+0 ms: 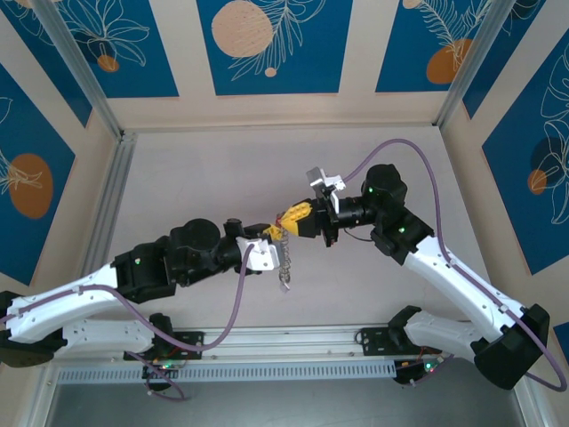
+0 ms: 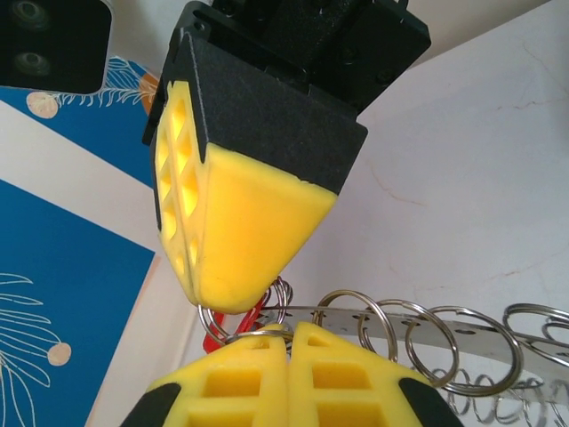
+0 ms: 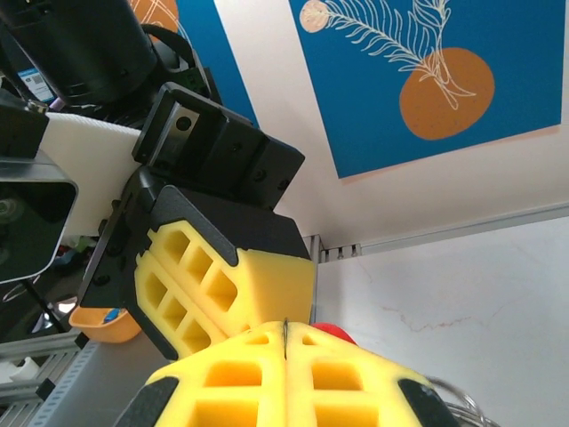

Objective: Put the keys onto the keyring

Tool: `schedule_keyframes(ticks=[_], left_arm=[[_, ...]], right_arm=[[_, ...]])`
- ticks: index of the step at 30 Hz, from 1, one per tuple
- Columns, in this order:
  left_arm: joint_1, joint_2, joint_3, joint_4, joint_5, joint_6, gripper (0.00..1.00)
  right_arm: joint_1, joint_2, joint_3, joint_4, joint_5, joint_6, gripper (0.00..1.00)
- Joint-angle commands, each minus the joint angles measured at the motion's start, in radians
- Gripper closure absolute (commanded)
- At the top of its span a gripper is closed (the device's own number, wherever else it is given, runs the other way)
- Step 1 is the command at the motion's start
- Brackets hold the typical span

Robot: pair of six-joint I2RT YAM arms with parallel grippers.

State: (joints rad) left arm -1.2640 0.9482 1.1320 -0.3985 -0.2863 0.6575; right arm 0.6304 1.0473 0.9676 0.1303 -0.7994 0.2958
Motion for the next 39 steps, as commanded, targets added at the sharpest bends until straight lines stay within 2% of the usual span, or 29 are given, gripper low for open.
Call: schedule_keyframes(ticks=[1,15,20,28,34,39], left_arm=[[-0.015,0.008,-0.028,-0.027,0.006,0.010,1.00],[-0.004,-0.051,-0.053,-0.021,0.009,-0.060,1.00],[0.020,-0.049,-0.054,-0.011,0.048,-0.099,1.00],[0.020,0.014,-0.046,0.023,0.046,-0.073,1.00],[0.022,0.035,-0.041,0.036,0.048,-0.062,1.00],[0.024,0.024,-0.049,0.061,0.067,-0.079,1.00]], right_arm=[[-0.001,-0.039,0.000,0.118,0.037,0.041,1.00],[0.001,-0.071,-0.071,0.267,0.034,0.086,1.00],[0.007,-0.065,-0.091,0.351,0.033,0.132,1.00],[0.073,-0.055,-0.124,0.473,0.118,0.191,1.00],[0.086,-0.080,-0.159,0.492,0.196,0.190,1.00],[0.082,-0.084,-0.168,0.488,0.198,0.181,1.00]])
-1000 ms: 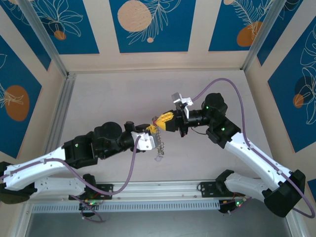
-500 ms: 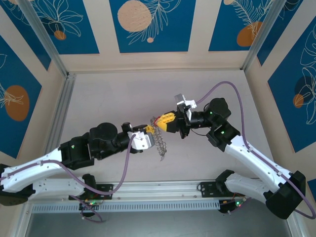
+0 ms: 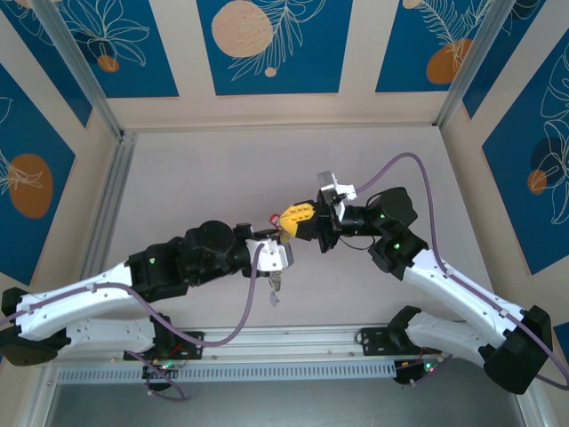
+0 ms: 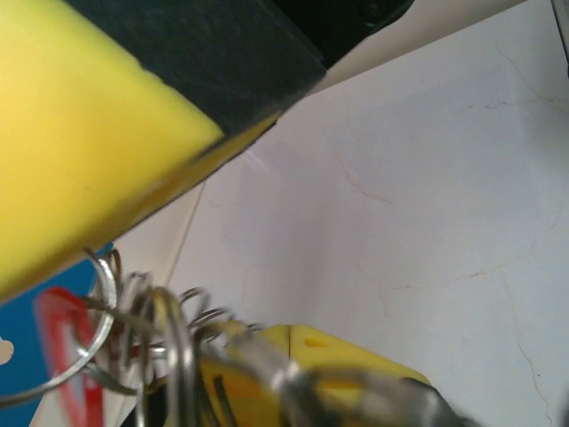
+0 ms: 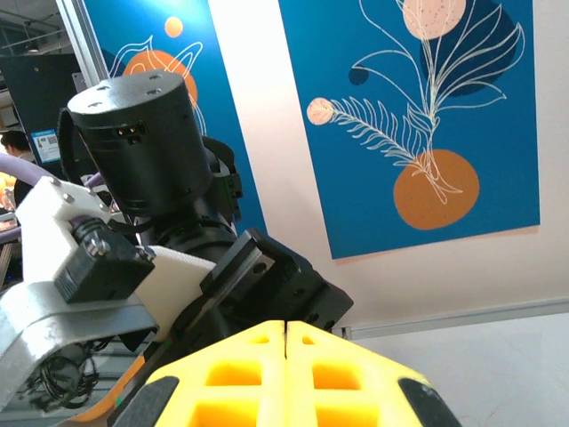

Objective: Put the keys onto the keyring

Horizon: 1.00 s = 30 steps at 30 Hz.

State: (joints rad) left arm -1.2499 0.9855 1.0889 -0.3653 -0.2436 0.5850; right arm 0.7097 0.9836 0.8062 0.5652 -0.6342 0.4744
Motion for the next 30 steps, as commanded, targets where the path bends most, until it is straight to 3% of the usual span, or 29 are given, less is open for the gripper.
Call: schedule_keyframes(ticks=[1,6,12,16,21,25,30], left_arm=[[0.012,-0.022,-0.010,0.034,0.030,-0.014,1.00],[0.054,-0.112,-0.038,0.049,0.087,-0.081,0.99],[0.086,-0.184,-0.044,-0.040,0.139,-0.152,0.71],[0.111,-0.212,-0.040,-0.055,0.149,-0.220,0.70],[0.173,-0.164,0.048,-0.046,0.290,-0.314,0.69],[0.199,-0.113,0.094,-0.050,0.391,-0.339,0.66],[0.217,-0.074,0.097,-0.053,0.409,-0.336,0.66]], right_arm=[[0.002,-0.020,-0.009,0.050,0.030,-0.002,1.00],[-0.005,-0.027,-0.009,0.021,0.008,-0.027,1.00],[-0.036,-0.052,-0.002,-0.026,-0.010,-0.066,1.00],[-0.065,-0.043,0.012,-0.045,-0.083,-0.074,1.00],[-0.064,-0.014,0.030,-0.075,-0.153,-0.111,1.00],[-0.059,-0.002,0.031,-0.077,-0.173,-0.119,1.00],[-0.056,0.002,0.025,-0.068,-0.183,-0.129,1.00]])
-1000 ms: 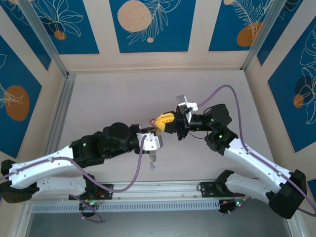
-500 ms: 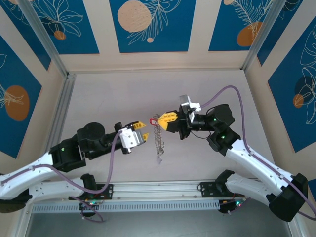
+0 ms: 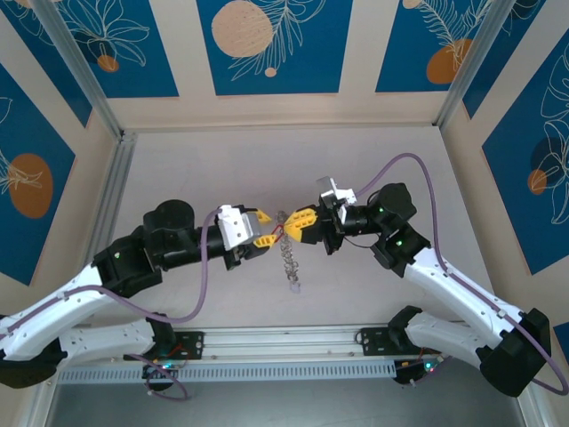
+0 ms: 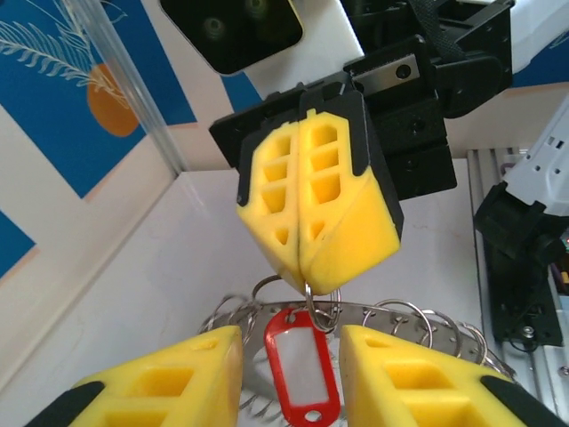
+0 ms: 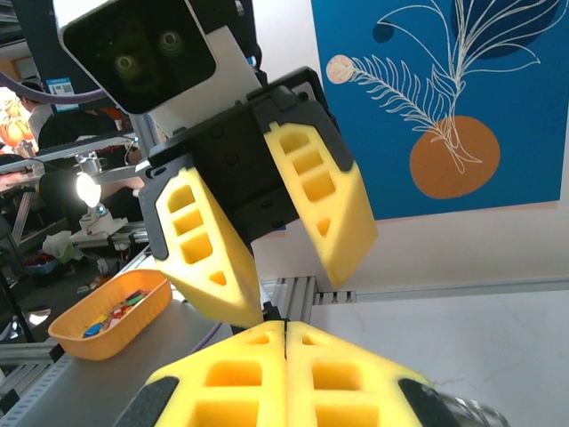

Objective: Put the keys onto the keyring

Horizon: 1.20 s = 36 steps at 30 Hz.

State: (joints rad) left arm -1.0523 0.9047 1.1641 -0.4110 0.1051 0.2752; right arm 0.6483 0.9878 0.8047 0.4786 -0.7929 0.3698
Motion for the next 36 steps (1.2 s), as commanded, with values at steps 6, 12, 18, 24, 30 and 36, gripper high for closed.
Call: schedule_keyframes(ticks=[6,12,18,24,30,36], left_arm=[[0.044,-0.010,-0.014,0.014,0.111,-0.033,0.59],[0.057,0.001,-0.016,0.026,0.149,-0.040,0.59],[0.064,0.035,-0.009,0.016,0.153,-0.040,0.60],[0.074,0.032,-0.010,0.026,0.159,-0.048,0.73],[0.077,0.029,-0.007,0.020,0.172,-0.047,1.00],[0.078,0.005,0.000,0.006,0.155,-0.039,1.00]], right_arm=[[0.008,0.016,0.039,0.023,-0.070,-0.023,1.00],[0.011,0.026,0.039,0.015,-0.055,-0.032,1.00],[0.019,0.026,0.041,0.014,-0.049,-0.037,1.00],[0.021,0.029,0.042,0.007,-0.047,-0.044,1.00],[0.020,0.025,0.037,-0.004,-0.030,-0.056,1.00],[0.020,0.016,0.037,-0.052,0.003,-0.090,1.00]])
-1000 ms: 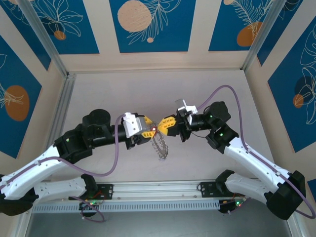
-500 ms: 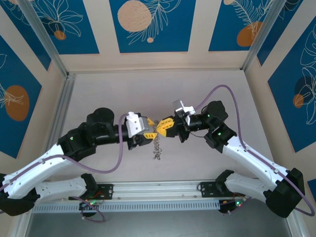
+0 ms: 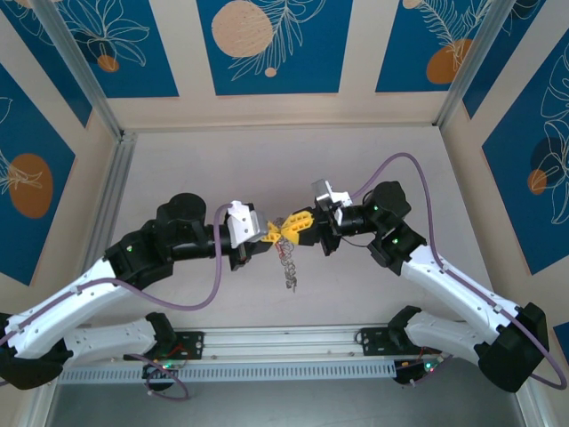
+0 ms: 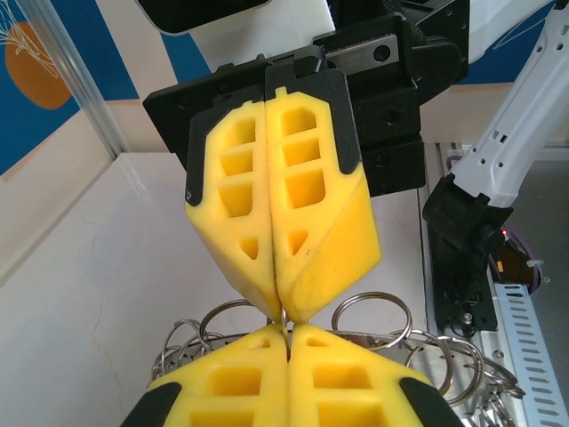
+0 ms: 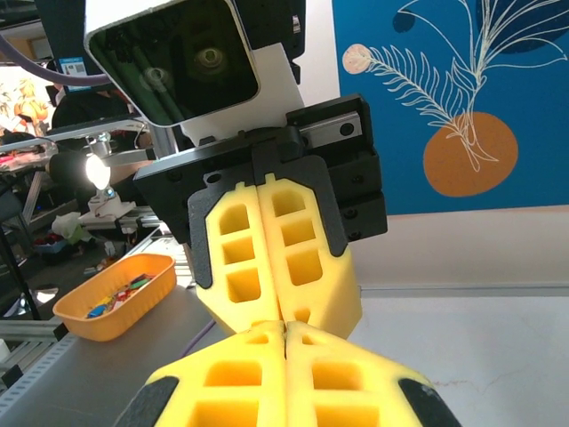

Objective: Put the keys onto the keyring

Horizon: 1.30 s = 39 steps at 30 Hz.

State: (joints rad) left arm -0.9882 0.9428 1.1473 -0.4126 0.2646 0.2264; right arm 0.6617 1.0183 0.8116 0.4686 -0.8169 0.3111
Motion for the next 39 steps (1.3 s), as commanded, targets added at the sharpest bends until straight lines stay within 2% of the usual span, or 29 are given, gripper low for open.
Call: schedule_keyframes(ticks=[1,2,6,10,15,20,27,39], left_arm=[[0.016,-0.037,0.022,0.002,-0.013,0.013,1.00],[0.016,-0.038,0.026,-0.008,-0.024,0.015,1.00],[0.018,-0.026,0.053,-0.063,-0.062,0.027,1.00],[0.017,-0.007,0.084,-0.122,-0.088,0.042,1.00],[0.018,0.057,0.187,-0.273,-0.095,0.061,1.00],[0.017,0.147,0.294,-0.447,-0.029,0.088,1.00],[0.017,0.263,0.400,-0.635,0.090,0.147,1.00],[0.017,0.292,0.417,-0.645,0.123,0.165,1.00]], right_arm=[[0.006,-0.017,0.032,-0.063,0.035,-0.045,1.00],[0.006,-0.021,0.032,-0.084,0.047,-0.058,1.00],[0.007,-0.031,0.048,-0.177,0.085,-0.109,0.86],[0.008,-0.040,0.086,-0.320,0.130,-0.181,0.80],[0.007,-0.073,0.100,-0.465,0.185,-0.258,0.73],[0.012,-0.090,0.110,-0.562,0.200,-0.301,0.72],[0.040,-0.116,0.081,-0.605,0.201,-0.335,0.72],[0.062,-0.123,0.040,-0.631,0.171,-0.343,0.73]])
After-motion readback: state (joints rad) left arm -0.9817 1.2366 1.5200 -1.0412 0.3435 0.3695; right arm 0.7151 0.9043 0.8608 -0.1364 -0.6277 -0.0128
